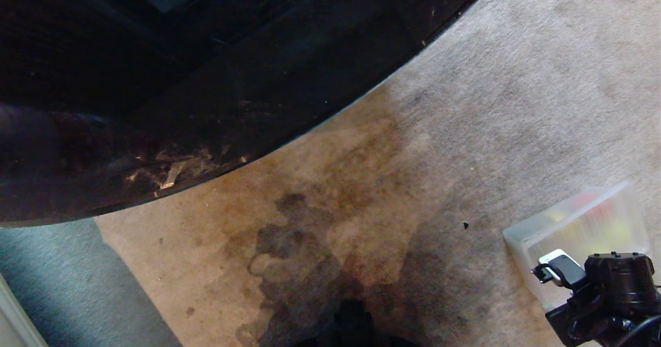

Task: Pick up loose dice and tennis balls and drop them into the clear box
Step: Close the lid

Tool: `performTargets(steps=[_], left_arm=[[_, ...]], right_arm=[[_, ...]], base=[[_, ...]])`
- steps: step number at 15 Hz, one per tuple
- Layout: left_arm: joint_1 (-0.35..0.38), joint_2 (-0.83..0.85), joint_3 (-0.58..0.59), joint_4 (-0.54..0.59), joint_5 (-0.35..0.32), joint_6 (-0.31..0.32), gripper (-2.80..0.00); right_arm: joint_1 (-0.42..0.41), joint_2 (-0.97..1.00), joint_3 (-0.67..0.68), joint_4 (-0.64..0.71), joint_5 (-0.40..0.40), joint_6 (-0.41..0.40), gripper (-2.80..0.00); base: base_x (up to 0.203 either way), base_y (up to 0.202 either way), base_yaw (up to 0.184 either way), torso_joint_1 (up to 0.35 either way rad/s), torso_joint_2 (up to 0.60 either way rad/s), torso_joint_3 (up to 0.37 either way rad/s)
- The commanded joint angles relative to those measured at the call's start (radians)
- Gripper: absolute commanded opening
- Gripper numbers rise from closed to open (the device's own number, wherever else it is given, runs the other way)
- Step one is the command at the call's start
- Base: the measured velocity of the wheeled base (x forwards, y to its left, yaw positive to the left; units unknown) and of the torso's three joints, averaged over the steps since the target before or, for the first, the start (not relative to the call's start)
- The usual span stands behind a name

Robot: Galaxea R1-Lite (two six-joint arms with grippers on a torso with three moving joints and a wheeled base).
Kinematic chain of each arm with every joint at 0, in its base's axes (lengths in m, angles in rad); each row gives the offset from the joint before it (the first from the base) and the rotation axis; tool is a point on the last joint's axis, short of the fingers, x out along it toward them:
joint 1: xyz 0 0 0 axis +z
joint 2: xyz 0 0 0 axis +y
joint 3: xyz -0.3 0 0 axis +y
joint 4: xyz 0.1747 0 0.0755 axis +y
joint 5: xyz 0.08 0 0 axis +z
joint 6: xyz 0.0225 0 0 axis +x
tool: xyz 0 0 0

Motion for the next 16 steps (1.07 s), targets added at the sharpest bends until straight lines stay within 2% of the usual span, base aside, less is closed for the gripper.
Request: performTargets(steps=[1,6,7,8,11,14,16], left_arm=[[0.000,0.000,0.000,0.000,0.000,0.000,-2.80],[0.000,0.000,0.000,0.000,0.000,0.000,-2.80],[0.000,0.000,0.000,0.000,0.000,0.000,-2.80],[0.000,0.000,0.000,0.000,0.000,0.000,-2.80],[0.000,0.000,0.000,0.000,0.000,0.000,-2.80],[0.000,0.000,0.000,0.000,0.000,0.000,-2.80],[0.000,0.000,0.000,0.000,0.000,0.000,-2.80]], right_arm=[[-0.003,0.001,0.016,-0.005,0.008,0.000,0.00],[-0.003,-0.040,0.007,-0.015,0.059,0.052,0.00],[-0.003,-0.051,-0.001,-0.015,0.073,0.086,-2.80],[-0.003,-0.065,-0.016,-0.015,0.089,0.167,-2.80],[-0.001,-0.055,-0.062,-0.038,0.090,0.224,-2.80],[-0.002,-0.021,-0.063,-0.131,0.072,0.236,-2.80],[-0.003,0.059,-0.065,-0.271,0.031,0.240,-2.80]], base=[[0.000,0.000,0.000,0.000,0.00,0.000],[0.000,0.000,0.000,0.000,0.00,0.000],[0.000,0.000,0.000,0.000,0.00,0.000],[0.000,0.000,0.000,0.000,0.00,0.000],[0.000,0.000,0.000,0.000,0.00,0.000],[0.000,0.000,0.000,0.000,0.00,0.000],[0.000,0.000,0.000,0.000,0.00,0.000]])
